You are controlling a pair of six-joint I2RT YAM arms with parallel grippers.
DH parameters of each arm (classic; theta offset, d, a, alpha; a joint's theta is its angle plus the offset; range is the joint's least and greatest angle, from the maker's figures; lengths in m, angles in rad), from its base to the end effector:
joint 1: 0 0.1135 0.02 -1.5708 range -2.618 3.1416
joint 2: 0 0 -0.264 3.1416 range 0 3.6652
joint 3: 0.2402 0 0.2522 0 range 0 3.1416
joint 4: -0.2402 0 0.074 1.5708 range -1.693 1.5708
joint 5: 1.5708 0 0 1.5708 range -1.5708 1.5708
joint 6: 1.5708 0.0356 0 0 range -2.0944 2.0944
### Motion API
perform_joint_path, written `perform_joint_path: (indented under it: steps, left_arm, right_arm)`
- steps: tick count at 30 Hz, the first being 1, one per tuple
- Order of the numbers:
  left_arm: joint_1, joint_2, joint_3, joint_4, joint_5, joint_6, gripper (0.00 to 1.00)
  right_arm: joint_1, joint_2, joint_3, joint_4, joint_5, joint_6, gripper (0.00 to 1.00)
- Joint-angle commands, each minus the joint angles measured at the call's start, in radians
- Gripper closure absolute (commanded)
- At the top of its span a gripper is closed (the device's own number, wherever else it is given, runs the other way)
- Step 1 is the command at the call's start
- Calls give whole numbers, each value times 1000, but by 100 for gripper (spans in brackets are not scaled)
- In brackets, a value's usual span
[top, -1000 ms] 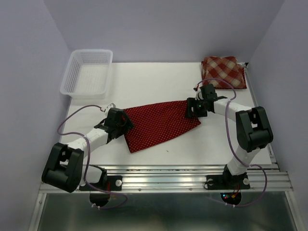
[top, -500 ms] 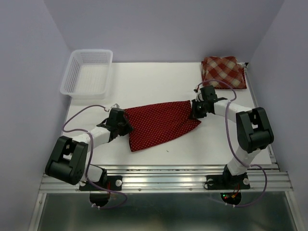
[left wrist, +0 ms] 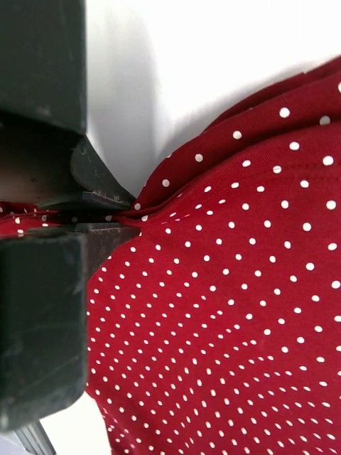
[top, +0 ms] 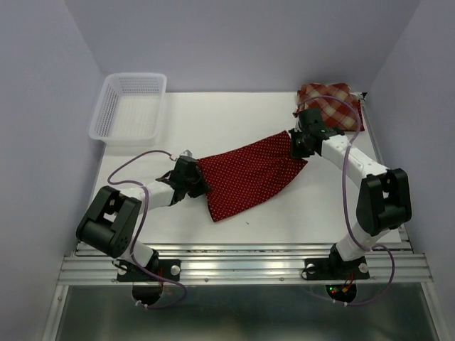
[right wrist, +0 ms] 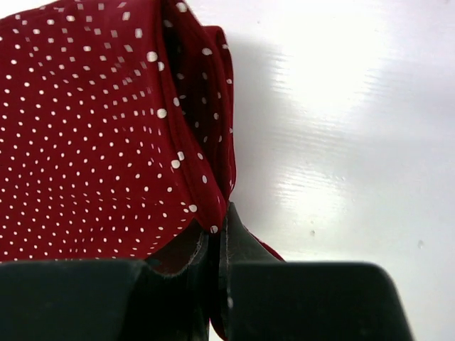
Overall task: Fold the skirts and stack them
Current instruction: Fold the skirt
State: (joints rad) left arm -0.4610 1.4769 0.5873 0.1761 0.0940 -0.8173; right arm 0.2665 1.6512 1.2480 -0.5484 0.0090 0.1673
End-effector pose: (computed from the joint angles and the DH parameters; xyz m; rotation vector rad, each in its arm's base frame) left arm 0.2483 -0.1270 0.1522 -0.3749 2.3735 -0.7456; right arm 0.3413 0.0928 0.2465 -0.1218 2.5273 0.1631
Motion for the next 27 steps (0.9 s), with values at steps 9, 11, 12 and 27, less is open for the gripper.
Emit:
perform_joint_path:
  steps: [9,11,12,27]
  left_arm:
    - [-33,22,55,29,-22,-45,83]
    - [-36,14,52,31,-22,-48,83]
    - [-38,11,49,31,-20,-49,83]
    - [-41,-47,-17,65,-28,-83,83]
  right_arm:
    - [338,-47,240,-321,368,147,99]
    - [396,-19,268,-366,423,187,99]
    - [413,-15,271,-370,428,195,99]
    - [593,10,246,-145,212,356,99]
